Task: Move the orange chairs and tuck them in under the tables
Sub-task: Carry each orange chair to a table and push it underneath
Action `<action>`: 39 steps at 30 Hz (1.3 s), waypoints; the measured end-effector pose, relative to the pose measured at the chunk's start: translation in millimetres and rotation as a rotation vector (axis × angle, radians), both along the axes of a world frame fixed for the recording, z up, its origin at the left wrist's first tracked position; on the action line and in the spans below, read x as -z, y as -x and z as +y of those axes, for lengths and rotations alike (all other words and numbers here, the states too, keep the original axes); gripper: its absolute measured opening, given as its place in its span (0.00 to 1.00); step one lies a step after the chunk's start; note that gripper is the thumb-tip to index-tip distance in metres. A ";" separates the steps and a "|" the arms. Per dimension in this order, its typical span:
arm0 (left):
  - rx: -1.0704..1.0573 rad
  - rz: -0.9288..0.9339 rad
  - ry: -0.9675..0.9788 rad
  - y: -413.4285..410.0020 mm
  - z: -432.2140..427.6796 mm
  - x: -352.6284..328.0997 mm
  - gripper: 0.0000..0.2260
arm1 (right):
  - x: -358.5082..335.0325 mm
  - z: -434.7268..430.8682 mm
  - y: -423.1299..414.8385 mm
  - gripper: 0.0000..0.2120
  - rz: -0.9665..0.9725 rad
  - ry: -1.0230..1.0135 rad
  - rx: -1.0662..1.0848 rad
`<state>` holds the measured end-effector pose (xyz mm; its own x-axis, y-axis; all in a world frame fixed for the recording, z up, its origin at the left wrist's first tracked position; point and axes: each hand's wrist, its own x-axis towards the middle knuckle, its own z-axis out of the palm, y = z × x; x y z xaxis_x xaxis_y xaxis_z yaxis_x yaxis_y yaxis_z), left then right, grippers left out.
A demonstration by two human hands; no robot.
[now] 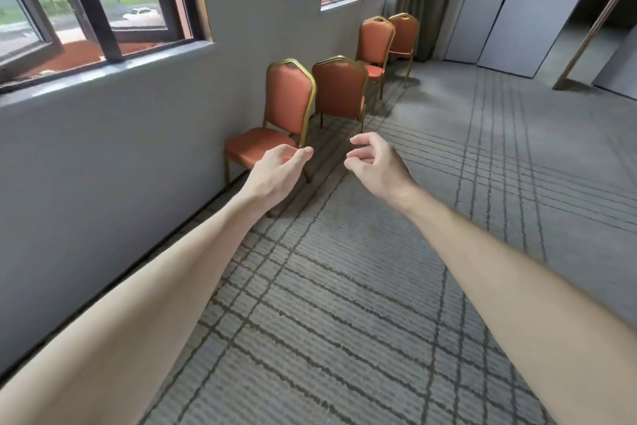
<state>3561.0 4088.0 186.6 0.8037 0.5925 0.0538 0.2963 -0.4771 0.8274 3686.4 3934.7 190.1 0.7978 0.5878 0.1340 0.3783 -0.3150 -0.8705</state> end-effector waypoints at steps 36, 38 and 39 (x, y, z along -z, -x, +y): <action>0.093 0.015 0.018 -815.9 517.4 25.5 0.29 | 26.9 476.1 -786.8 0.19 0.021 0.130 0.075; 0.109 0.031 0.028 -854.9 532.2 28.2 0.28 | 29.7 488.5 -824.2 0.20 0.031 0.151 0.069; 0.113 0.053 0.014 -883.5 545.8 29.9 0.26 | 34.5 502.9 -855.2 0.20 0.043 0.152 0.071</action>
